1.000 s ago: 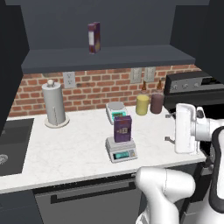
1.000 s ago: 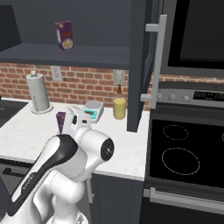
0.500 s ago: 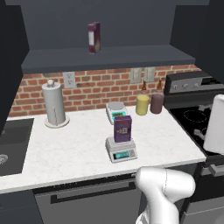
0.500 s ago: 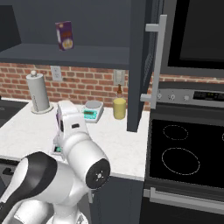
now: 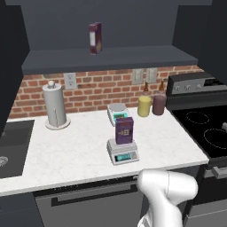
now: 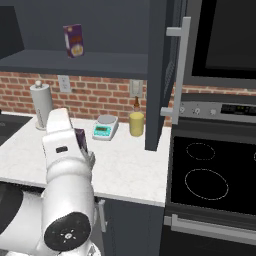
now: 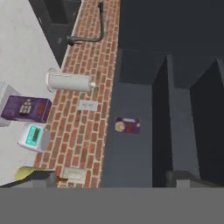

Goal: Pick the cereal and place it on the digital scale for weighing, and close the cabinet.

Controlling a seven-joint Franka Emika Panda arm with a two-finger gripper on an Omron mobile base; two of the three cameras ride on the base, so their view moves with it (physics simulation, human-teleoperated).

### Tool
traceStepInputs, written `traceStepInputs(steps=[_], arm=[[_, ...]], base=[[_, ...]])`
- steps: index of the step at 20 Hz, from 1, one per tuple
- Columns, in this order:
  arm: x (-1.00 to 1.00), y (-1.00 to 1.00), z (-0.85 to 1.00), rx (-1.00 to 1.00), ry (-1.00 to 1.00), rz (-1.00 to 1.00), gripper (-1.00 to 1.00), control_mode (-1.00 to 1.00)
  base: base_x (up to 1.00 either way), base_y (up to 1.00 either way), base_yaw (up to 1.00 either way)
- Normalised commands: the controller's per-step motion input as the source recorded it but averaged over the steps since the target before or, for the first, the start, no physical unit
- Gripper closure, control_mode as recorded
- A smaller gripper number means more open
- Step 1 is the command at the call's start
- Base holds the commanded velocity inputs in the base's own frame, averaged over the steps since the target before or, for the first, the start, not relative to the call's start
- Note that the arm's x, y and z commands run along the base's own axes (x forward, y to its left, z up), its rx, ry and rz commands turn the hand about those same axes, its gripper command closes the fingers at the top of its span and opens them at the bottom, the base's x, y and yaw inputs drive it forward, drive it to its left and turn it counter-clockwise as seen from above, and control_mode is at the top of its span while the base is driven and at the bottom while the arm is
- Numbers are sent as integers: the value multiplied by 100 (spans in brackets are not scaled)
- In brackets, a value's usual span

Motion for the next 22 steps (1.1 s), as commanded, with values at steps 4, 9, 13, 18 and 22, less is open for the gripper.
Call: traceStepInputs(steps=[4, 9, 13, 18, 22], arm=[[-5, 16, -33, -1, -38, -38, -100, -100], [-33, 60, -68, 13, -64, -24, -100, -100], [-36, 39, -65, 28, -72, -11, -100, -100], [-49, 0, -42, 29, -64, -5, -100, -100], [27, -14, -45, 13, -30, -5, -100, -100]], base=[[0, 0, 0], [0, 0, 0], [0, 0, 0], [0, 0, 0], [0, 0, 0]])
